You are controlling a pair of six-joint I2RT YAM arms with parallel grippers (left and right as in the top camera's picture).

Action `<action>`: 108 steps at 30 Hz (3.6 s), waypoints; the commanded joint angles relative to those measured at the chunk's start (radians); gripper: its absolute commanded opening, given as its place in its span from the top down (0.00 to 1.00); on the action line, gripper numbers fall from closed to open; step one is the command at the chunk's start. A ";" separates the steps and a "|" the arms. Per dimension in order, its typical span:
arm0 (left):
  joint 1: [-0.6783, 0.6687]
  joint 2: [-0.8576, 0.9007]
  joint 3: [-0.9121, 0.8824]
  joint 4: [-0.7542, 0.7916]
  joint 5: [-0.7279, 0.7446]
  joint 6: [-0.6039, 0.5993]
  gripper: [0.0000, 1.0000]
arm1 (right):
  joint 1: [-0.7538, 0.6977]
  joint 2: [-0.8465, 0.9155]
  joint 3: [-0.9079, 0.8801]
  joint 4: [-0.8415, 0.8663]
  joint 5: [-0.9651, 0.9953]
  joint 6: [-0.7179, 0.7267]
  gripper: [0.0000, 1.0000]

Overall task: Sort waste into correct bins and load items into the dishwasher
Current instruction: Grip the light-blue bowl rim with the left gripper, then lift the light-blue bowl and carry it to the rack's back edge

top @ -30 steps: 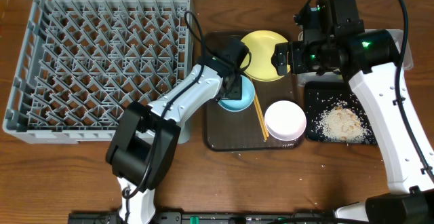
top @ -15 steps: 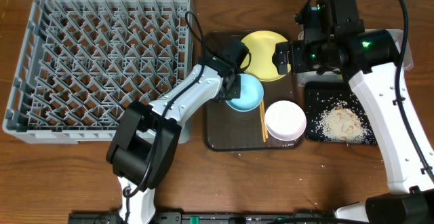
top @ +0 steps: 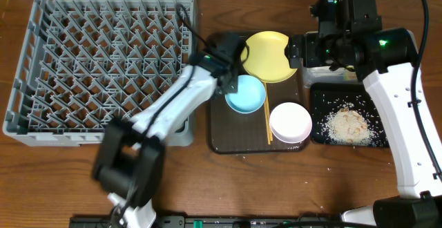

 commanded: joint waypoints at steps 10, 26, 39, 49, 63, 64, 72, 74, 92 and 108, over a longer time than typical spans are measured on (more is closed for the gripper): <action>0.005 -0.224 0.009 0.029 -0.237 0.138 0.89 | -0.003 -0.017 0.016 -0.001 0.008 0.008 0.01; 0.005 -0.001 -0.011 0.022 0.164 -0.152 0.34 | -0.003 -0.017 0.016 -0.001 0.008 0.008 0.01; 0.005 0.212 -0.011 0.050 0.313 -0.192 0.41 | -0.003 -0.017 0.016 -0.001 0.008 0.008 0.01; 0.005 0.237 -0.011 0.070 0.303 -0.199 0.92 | -0.003 -0.017 0.016 -0.001 0.008 0.008 0.01; 0.079 -0.004 -0.001 0.048 0.142 -0.071 0.93 | -0.003 -0.017 0.016 -0.001 0.008 0.008 0.01; 0.084 -0.046 -0.001 0.056 0.063 -0.049 0.93 | -0.003 -0.017 0.016 -0.001 0.008 0.008 0.01; 0.097 -0.188 -0.001 0.246 -0.499 0.201 0.93 | -0.003 -0.017 0.016 -0.001 0.008 0.008 0.01; 0.104 -0.173 -0.001 0.325 -0.586 0.285 0.92 | -0.003 -0.017 0.016 -0.001 0.008 0.008 0.01; 0.267 0.185 -0.001 1.331 -0.736 1.014 0.93 | -0.003 -0.017 0.016 -0.001 0.009 0.008 0.01; 0.356 0.348 -0.001 1.418 -0.683 0.969 0.93 | -0.003 -0.017 0.016 -0.001 0.009 0.008 0.01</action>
